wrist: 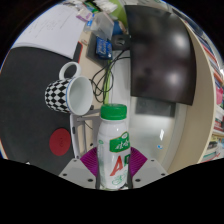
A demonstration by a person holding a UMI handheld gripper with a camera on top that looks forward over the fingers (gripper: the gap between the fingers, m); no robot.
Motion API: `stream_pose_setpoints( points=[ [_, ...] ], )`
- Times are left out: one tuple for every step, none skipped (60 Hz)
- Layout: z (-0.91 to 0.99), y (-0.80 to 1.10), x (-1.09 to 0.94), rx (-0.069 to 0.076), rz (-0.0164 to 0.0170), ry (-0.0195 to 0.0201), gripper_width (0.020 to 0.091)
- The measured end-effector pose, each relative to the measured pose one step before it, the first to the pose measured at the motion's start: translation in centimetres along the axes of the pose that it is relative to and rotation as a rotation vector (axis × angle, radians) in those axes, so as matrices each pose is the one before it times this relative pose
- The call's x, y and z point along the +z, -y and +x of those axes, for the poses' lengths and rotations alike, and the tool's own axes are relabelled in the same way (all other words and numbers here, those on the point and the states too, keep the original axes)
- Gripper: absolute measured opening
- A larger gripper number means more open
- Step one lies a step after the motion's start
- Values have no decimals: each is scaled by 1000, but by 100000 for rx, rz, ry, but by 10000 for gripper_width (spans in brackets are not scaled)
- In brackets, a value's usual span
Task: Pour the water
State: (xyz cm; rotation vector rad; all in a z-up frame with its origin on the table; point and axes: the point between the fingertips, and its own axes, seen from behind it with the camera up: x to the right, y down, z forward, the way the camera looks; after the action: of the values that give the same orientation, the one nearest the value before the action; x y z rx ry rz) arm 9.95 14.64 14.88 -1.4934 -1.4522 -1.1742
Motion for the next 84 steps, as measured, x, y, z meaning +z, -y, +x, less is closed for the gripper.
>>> stream_pose_setpoints(
  points=[
    [75,333,153,-2453,311,-212,363],
    [91,258,105,-2330,173,-371,363],
    [83,158,156,-2623,-271,-349,363],
    [25,38,167,-3083,-758,-70,363],
    [110,-18,431,-3380,-204,361,363],
    [-6,112,38,-2645,-415,-15,364],
    [40,145,97,-1936,-56,-61,363],
    [12,136,131,-1672,-82,-231,363],
    [29,97,119,-1612,-293,-99,362],
    [20,112,124,-1399,-131,-146,364],
    [45,145,108,-1130,5,-261,364],
    [8,169,119,-932,14,-157,362],
    [-60,88,72,-844,-118,78,363],
    [-48,154,105,-946,-59,410,363],
    [-78,112,90,-396,96,337,362],
    [-53,95,43,-229,-92,64,363],
    [-76,86,29,-272,-122,184,365],
    [-139,88,36,-261,-74,412,363],
    [-123,116,32,-50,52,424,362],
    [-111,140,25,154,177,271,364],
    [-113,137,54,195,228,176,364],
    [-110,67,10,168,73,291,363],
    [-154,39,-2,260,57,404,365],
    [-126,56,-22,294,64,410,364],
    [-81,46,-33,522,150,306,364],
    [-16,75,-53,753,322,162,364],
    [6,91,-81,931,497,184,363],
    [41,107,-90,1492,642,155,365],
    [87,110,-132,2025,774,125,364],
    [102,144,-237,2377,481,-9,362],
    [15,92,-152,2886,1317,934,363],
    [57,90,-213,3267,931,745,364],
    [181,65,-237,3826,835,554,364],
    [246,74,-288,4449,904,324,365],
    [238,181,-341,5084,1400,337,365],
    [220,280,-372,5445,1787,589,364],
    [228,238,-409,5659,1658,681,366],
    [214,154,-385,5564,1315,614,365],
    [246,51,-586,5467,975,199,365],
    [153,112,-381,5451,1293,935,366],
    [129,154,-378,5686,1536,1035,365],
    [14,108,-351,5986,1439,996,371],
    [77,51,-319,6306,1433,636,380],
    [-50,-88,-296,5864,1001,1183,379],
    [-1,-121,-266,5899,746,862,379],
    [25,-138,-269,6039,783,812,379],
    [3,-101,-240,6067,1111,863,379],
    [13,-39,-159,5869,1169,36,379],
    [-70,-130,-351,6002,730,-949,379],
    [628,-275,135,5575,948,1331,378],
    [239,-204,-14,5429,782,69,378],
    [259,-186,-24,5180,876,107,378],
    [223,-208,48,5148,831,168,378],
    [265,-250,57,5045,843,172,378],
    [261,-241,111,4854,897,25,378],
    [285,-256,152,4474,829,-166,377],
    [357,-254,165,3930,724,-292,378],
    [342,-276,182,3263,592,-298,378],
    [317,-237,220,2532,719,-284,377],
    [-195,-356,-108,2187,1160,-1649,377],
    [665,-80,574,1862,705,1390,376],
    [-665,-501,-214,2134,1109,-2662,378],
    [357,-318,332,2196,292,656,378],
    [275,-366,281,2203,30,1273,377],
    [-55,-323,264,2244,212,954,378],
    [-125,-326,246,2256,184,1027,378],
    [-65,-317,237,2041,142,786,378],
    [-42,-274,243,1604,157,495,380],
    [-46,-272,238,1209,303,511,380],
    [-61,-237,221,948,287,461,379],
    [-13,-255,222,647,154,163,378],
    [-272,-276,137,432,460,-780,379],
    [72,-227,349,458,257,380,378],
    [-64,-183,238,441,74,699,378],
    [-136,-267,245,533,-56,683,377],
    [-76,-250,249,611,-45,422,377],
    [-164,-229,233,668,219,-103,376],
    [-11,-275,242,342,-135,167,377],
    [-17,-339,213,32,-361,261,378],
    [17,-339,190,-26,-241,216,378],
    [-21,-368,74,192,-326,264,388],
    [36,396,47,377,2529,59,379],
    [113,-38,53,243,739,-311,378],
    [68,-43,-1,137,422,-219,378]
  ],
)
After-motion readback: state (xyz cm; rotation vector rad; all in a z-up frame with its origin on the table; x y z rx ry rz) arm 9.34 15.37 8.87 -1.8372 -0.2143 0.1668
